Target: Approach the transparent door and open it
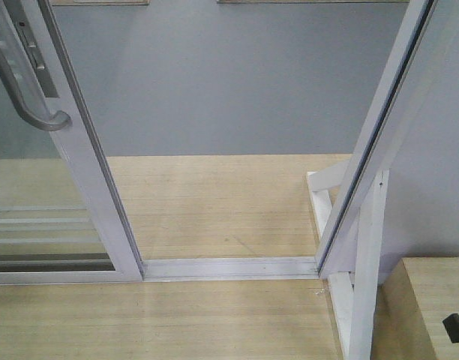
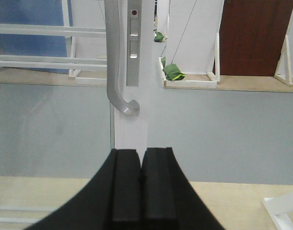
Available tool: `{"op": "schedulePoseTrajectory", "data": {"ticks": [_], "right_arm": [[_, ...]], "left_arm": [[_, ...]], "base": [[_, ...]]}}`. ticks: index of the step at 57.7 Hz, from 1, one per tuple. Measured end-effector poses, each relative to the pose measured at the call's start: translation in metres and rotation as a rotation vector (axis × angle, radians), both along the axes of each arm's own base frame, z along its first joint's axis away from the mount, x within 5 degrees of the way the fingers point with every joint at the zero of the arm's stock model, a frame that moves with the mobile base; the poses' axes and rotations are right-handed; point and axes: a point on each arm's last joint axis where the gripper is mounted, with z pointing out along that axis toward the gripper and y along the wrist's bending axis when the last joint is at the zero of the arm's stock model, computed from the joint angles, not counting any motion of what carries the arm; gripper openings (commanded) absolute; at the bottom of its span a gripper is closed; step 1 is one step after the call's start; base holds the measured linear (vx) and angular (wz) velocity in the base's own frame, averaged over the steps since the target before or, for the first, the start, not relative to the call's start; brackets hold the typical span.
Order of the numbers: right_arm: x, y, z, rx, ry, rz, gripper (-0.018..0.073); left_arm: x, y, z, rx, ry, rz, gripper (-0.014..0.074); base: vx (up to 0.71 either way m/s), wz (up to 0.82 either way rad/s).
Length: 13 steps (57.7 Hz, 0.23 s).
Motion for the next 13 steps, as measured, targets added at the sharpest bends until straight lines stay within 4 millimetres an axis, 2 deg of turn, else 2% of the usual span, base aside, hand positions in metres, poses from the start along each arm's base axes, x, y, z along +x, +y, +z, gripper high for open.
{"op": "schedulePoseTrajectory", "data": {"ticks": [13], "right_arm": [[0.0, -0.0001, -0.0002, 0.0, 0.002, -0.001, 0.0]], "left_arm": [[0.0, 0.0, 0.0, 0.0, 0.0, 0.0, 0.0]], "base": [[0.0, 0.0]]}}
